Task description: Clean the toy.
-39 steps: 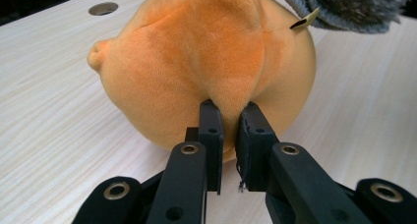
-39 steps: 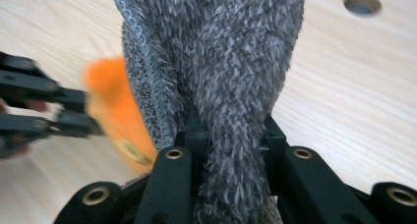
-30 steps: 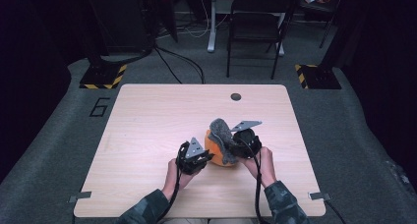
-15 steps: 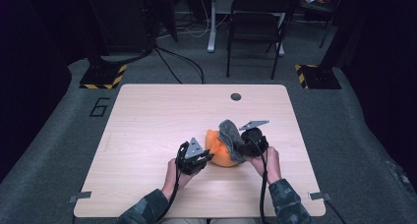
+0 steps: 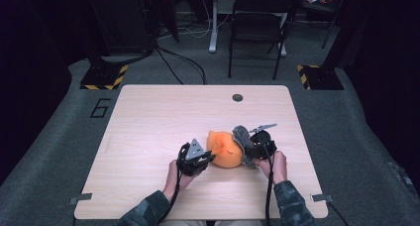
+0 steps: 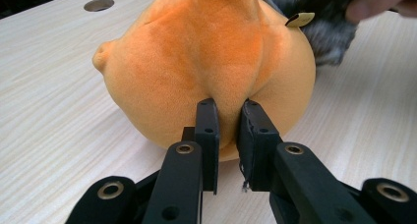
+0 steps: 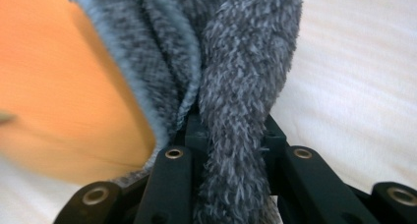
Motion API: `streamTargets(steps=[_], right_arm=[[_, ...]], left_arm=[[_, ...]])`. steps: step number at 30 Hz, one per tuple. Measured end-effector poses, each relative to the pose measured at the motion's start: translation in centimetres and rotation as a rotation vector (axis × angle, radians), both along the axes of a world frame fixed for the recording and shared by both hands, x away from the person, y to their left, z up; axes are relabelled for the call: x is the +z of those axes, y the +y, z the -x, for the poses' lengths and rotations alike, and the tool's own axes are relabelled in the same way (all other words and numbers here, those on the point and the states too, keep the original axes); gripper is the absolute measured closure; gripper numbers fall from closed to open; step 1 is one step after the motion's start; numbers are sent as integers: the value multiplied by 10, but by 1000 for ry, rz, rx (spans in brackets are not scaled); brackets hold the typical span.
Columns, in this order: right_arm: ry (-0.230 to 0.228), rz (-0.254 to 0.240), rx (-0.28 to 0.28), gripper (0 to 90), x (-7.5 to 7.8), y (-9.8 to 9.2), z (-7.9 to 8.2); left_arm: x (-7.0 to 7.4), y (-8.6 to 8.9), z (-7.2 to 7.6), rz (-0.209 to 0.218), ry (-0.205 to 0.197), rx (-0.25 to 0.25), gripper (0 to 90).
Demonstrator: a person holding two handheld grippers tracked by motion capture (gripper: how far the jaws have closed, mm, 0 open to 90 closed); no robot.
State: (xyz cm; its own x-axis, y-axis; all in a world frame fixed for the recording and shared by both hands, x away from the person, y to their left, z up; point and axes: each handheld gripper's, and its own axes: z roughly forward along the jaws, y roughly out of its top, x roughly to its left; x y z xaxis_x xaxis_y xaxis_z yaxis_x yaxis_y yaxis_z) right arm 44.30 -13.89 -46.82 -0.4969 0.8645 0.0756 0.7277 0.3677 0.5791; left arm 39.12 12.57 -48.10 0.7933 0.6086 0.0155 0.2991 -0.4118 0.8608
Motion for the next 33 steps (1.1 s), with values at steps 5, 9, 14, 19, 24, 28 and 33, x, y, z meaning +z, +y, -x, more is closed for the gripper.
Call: streamTargets(steps=[5, 9, 14, 19, 24, 28, 33], right_arm=[[57, 97, -29, 739, -24, 0, -8], [38, 119, -33, 738, -17, 2, -6], [-20, 93, -39, 739, 5, -4, -2], [-125, -23, -8, 738, 45, -2, 11], [-191, -80, 71, 739, 71, 18, 26], [-215, -61, 152, 738, 72, 42, 33], [-189, 5, 152, 737, 55, 52, 29]], left_arm=[[0, 1, -1, 11, 4, 12, 795], [-1, 4, -3, 17, 12, 14, 795], [-1, 5, -3, 20, 15, 17, 795], [-1, 5, -3, 17, 12, 12, 795], [0, 3, -1, 13, 4, 14, 795], [0, 3, 0, 8, 1, 9, 795], [-2, 4, 0, 6, 5, 12, 795]])
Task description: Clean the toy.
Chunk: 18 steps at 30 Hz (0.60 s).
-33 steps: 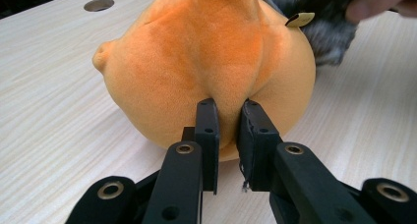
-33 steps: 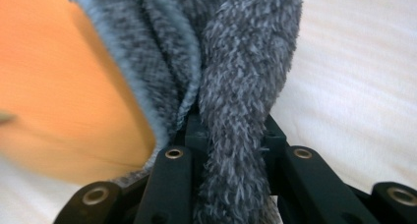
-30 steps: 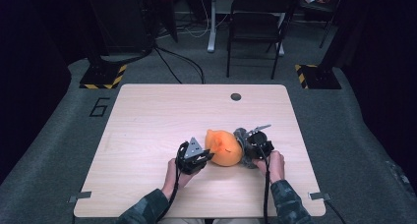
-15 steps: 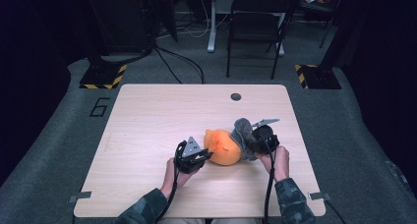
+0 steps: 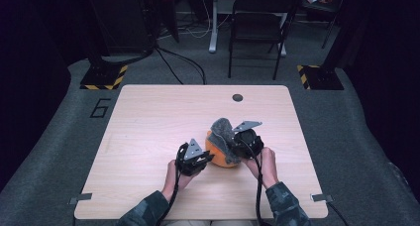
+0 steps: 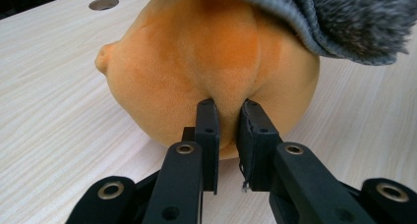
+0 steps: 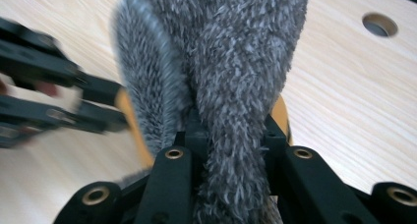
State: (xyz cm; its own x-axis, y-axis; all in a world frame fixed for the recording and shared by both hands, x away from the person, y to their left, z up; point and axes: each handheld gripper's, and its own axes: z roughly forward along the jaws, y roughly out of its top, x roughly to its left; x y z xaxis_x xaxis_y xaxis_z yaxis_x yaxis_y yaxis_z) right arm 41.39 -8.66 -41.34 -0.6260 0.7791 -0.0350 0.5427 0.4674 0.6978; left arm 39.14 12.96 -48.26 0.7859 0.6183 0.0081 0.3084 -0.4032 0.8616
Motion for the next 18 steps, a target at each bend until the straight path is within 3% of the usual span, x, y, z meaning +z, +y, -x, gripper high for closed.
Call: streamTargets(steps=[2, 4, 9, 18], right_arm=[[23, -26, -5, 737, -2, -6, -3], [29, -2, -26, 737, -5, -11, -7], [99, -24, -79, 737, -20, -30, -18], [201, 9, -173, 736, -52, -48, -33]], left_arm=[[0, 1, 0, 0, 1, -1, 795], [0, 1, 0, 2, 3, 1, 795], [0, 1, 0, -2, 1, 0, 795], [-1, 0, 0, -1, -5, 0, 796]])
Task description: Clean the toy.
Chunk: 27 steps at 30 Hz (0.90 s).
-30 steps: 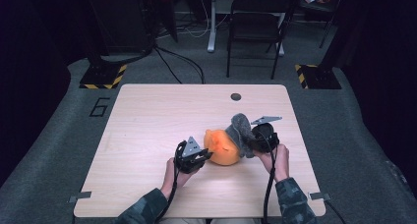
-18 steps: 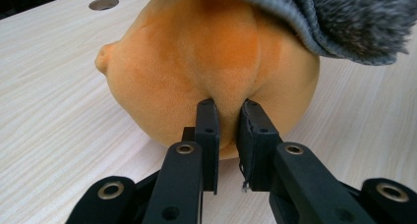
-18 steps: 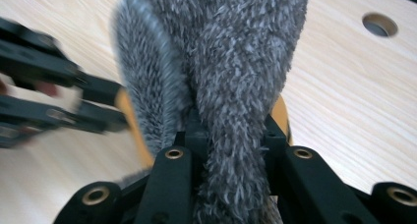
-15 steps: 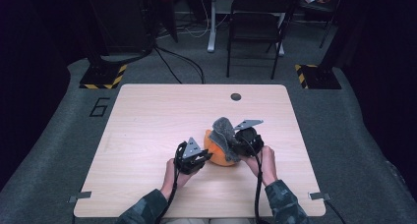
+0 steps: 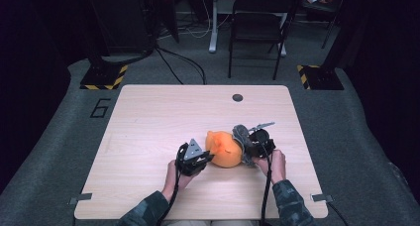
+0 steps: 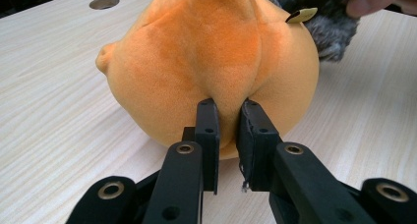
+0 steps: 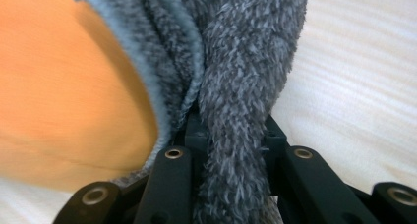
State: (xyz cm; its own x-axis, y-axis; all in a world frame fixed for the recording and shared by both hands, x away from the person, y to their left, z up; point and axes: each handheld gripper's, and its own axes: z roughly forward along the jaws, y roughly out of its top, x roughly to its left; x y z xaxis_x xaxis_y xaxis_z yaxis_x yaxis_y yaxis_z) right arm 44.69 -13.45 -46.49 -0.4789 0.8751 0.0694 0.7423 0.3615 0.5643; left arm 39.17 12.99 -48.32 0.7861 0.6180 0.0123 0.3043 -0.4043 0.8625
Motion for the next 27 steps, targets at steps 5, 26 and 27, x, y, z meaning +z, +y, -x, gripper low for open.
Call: streamTargets(steps=[5, 26, 27], right_arm=[[16, 44, -14, 736, -10, 0, -4], [-109, -34, 119, 739, 37, 31, 15], [-116, -36, 120, 739, 37, 30, 14]], left_arm=[[0, 0, 0, 4, 6, 3, 796], [-3, 7, -2, 4, 2, 19, 767], [-3, 7, -1, 7, 1, 26, 745]])
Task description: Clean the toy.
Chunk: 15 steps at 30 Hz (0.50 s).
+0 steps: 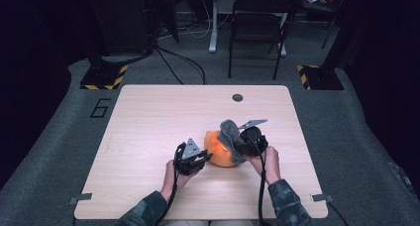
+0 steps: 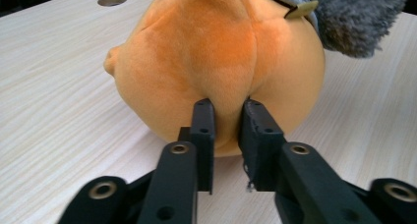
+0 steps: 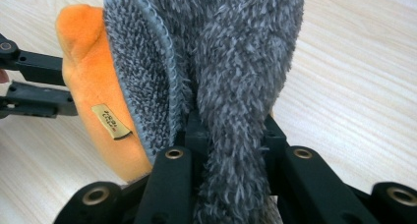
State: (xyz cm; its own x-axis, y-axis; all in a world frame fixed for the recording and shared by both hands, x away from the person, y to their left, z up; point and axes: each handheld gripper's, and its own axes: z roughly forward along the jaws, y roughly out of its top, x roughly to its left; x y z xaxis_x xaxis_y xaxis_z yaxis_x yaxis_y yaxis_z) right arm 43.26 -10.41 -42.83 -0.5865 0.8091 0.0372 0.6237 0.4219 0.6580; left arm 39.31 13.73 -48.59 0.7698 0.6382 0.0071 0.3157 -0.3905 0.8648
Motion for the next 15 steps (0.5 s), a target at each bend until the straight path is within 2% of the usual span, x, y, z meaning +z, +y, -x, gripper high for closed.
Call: streamTargets(steps=[4, 7, 8, 12, 15], right_arm=[[-10, 1, -12, 739, -4, 0, -5], [-8, -7, -20, 739, -5, 1, -6], [-17, -2, 1, 739, -5, 1, -7], [-16, -8, -12, 739, -6, 2, -4], [-35, -10, -3, 739, -9, 3, -3]], left_arm=[[0, 2, 1, -41, -11, 19, 550], [-2, -1, -2, -54, -6, 11, 479], [-3, -3, -2, -65, -10, 9, 458], [-7, -12, -1, -113, -36, 0, 440], [-10, -15, -1, -111, -48, 9, 543]])
